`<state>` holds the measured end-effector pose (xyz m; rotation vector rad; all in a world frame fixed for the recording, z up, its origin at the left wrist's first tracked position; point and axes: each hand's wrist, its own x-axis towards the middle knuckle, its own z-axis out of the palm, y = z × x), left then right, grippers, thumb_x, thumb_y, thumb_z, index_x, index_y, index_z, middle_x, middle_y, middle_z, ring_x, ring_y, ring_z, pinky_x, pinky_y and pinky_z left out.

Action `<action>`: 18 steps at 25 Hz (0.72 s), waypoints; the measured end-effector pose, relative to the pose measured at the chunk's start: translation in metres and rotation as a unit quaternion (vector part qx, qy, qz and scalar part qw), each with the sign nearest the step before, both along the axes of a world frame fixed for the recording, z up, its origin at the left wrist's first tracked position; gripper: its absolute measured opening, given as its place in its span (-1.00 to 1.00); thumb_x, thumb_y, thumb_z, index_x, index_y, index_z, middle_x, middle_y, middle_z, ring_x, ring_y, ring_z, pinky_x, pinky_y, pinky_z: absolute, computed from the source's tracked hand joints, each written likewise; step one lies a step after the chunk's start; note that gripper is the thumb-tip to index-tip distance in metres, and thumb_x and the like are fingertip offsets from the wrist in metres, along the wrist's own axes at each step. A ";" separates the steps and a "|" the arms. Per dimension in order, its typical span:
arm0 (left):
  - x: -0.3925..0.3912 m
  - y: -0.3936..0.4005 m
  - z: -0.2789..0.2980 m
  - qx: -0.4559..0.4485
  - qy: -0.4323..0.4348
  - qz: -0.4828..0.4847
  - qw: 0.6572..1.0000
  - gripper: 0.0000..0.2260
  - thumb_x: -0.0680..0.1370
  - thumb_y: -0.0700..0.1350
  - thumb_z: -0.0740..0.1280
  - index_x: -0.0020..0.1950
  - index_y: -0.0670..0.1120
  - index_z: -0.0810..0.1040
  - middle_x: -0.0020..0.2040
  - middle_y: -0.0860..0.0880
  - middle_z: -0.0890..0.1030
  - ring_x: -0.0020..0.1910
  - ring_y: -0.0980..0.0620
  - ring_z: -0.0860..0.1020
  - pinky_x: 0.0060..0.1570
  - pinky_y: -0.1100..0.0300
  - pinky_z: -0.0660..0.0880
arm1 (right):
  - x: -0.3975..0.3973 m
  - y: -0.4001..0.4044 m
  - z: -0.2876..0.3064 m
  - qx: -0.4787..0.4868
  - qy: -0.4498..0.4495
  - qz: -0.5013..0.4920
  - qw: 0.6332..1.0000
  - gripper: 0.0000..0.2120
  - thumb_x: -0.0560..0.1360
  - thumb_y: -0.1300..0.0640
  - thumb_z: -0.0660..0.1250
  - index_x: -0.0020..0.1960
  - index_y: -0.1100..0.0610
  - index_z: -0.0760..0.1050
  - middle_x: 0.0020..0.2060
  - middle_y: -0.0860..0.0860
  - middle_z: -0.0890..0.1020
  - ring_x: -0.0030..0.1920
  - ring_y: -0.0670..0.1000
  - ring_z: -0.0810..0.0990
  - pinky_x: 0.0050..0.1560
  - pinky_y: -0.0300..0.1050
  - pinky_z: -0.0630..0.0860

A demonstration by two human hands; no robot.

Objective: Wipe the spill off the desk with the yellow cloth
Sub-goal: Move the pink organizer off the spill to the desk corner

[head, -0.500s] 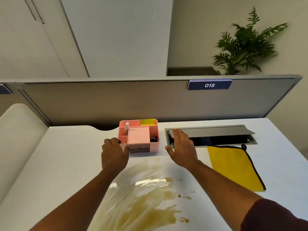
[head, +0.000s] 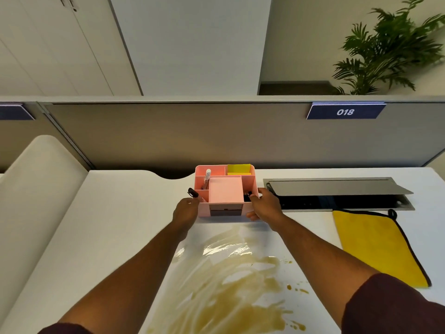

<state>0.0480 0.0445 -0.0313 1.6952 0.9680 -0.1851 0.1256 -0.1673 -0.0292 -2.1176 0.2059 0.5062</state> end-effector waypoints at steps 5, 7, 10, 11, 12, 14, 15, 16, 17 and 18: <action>0.003 0.003 -0.004 0.010 -0.060 0.036 0.997 -0.85 0.67 0.01 0.23 0.13 -0.02 0.51 0.15 -0.07 0.63 0.11 -0.12 0.59 0.21 -0.06 0.61 | 0.002 0.012 -0.012 0.044 0.004 -0.038 0.998 -0.70 0.76 0.12 0.19 0.42 0.13 0.55 -0.05 0.08 0.74 -0.25 0.02 0.78 -0.34 -0.24 0.68; -0.004 0.010 -0.003 0.028 -0.081 0.044 0.995 -0.85 0.67 -0.02 0.23 0.09 -0.04 0.55 0.11 -0.08 0.66 0.07 -0.12 0.62 0.17 -0.07 0.62 | 0.000 0.018 -0.012 0.048 -0.003 -0.020 0.999 -0.71 0.77 0.15 0.17 0.40 0.14 0.56 -0.03 0.09 0.74 -0.22 0.03 0.79 -0.31 -0.22 0.70; -0.015 0.037 0.005 0.047 -0.104 0.061 0.992 -0.86 0.64 -0.06 0.26 -0.03 -0.05 0.58 0.02 -0.12 0.68 0.01 -0.15 0.64 0.13 -0.09 0.63 | -0.005 0.041 -0.003 0.059 -0.017 0.014 0.998 -0.71 0.77 0.19 0.15 0.41 0.16 0.54 0.10 0.15 0.74 -0.12 0.11 0.80 -0.09 -0.08 0.76; -0.020 0.049 0.009 0.057 -0.109 0.066 0.990 -0.86 0.63 -0.08 0.27 -0.06 -0.05 0.58 -0.02 -0.13 0.68 0.00 -0.16 0.64 0.10 -0.09 0.63 | -0.008 0.053 0.000 0.059 -0.023 0.026 0.998 -0.71 0.77 0.18 0.16 0.42 0.16 0.54 0.16 0.15 0.73 -0.07 0.14 0.80 -0.02 -0.03 0.76; -0.027 0.061 0.013 0.065 -0.112 0.075 0.989 -0.86 0.62 -0.10 0.28 -0.07 -0.07 0.59 -0.04 -0.14 0.68 -0.02 -0.16 0.64 0.08 -0.08 0.62 | -0.011 0.066 0.003 0.062 -0.026 0.035 0.997 -0.71 0.77 0.17 0.17 0.43 0.15 0.53 0.20 0.15 0.71 -0.03 0.17 0.79 0.02 0.00 0.76; -0.038 0.086 0.021 0.074 -0.110 0.091 0.987 -0.87 0.61 -0.12 0.29 -0.01 -0.11 0.61 -0.03 -0.15 0.68 -0.03 -0.17 0.63 0.06 -0.07 0.61 | -0.019 0.093 0.007 0.076 -0.024 0.047 0.996 -0.69 0.77 0.18 0.16 0.45 0.16 0.52 0.24 0.15 0.70 0.01 0.19 0.79 0.06 0.04 0.76; -0.045 0.100 0.024 0.079 -0.107 0.099 0.986 -0.87 0.61 -0.12 0.29 0.02 -0.12 0.61 -0.01 -0.16 0.68 -0.02 -0.17 0.63 0.08 -0.07 0.61 | -0.023 0.109 0.009 0.081 -0.022 0.054 0.995 -0.68 0.77 0.19 0.16 0.46 0.16 0.52 0.25 0.15 0.69 0.02 0.20 0.79 0.07 0.05 0.76; -0.052 0.115 0.027 0.085 -0.105 0.105 0.985 -0.88 0.61 -0.12 0.29 0.03 -0.12 0.60 0.01 -0.16 0.67 -0.01 -0.18 0.63 0.10 -0.08 0.62 | -0.028 0.125 0.010 0.085 -0.018 0.062 0.994 -0.68 0.77 0.19 0.15 0.46 0.17 0.52 0.25 0.16 0.69 0.02 0.19 0.78 0.06 0.05 0.76; -0.058 0.129 0.029 0.093 -0.103 0.111 0.984 -0.90 0.61 -0.13 0.29 0.02 -0.11 0.59 0.01 -0.16 0.67 0.01 -0.19 0.63 0.12 -0.09 0.62 | -0.032 0.141 0.011 0.086 -0.016 0.068 0.994 -0.67 0.77 0.19 0.14 0.47 0.17 0.52 0.26 0.16 0.68 0.03 0.20 0.78 0.06 0.06 0.76; -0.066 0.145 0.030 0.099 -0.102 0.118 0.983 -0.91 0.61 -0.14 0.29 -0.01 -0.09 0.58 0.01 -0.16 0.67 0.01 -0.20 0.63 0.13 -0.11 0.62 | -0.036 0.158 0.011 0.087 -0.014 0.074 0.993 -0.67 0.77 0.19 0.14 0.47 0.18 0.51 0.27 0.16 0.68 0.06 0.21 0.77 0.08 0.08 0.76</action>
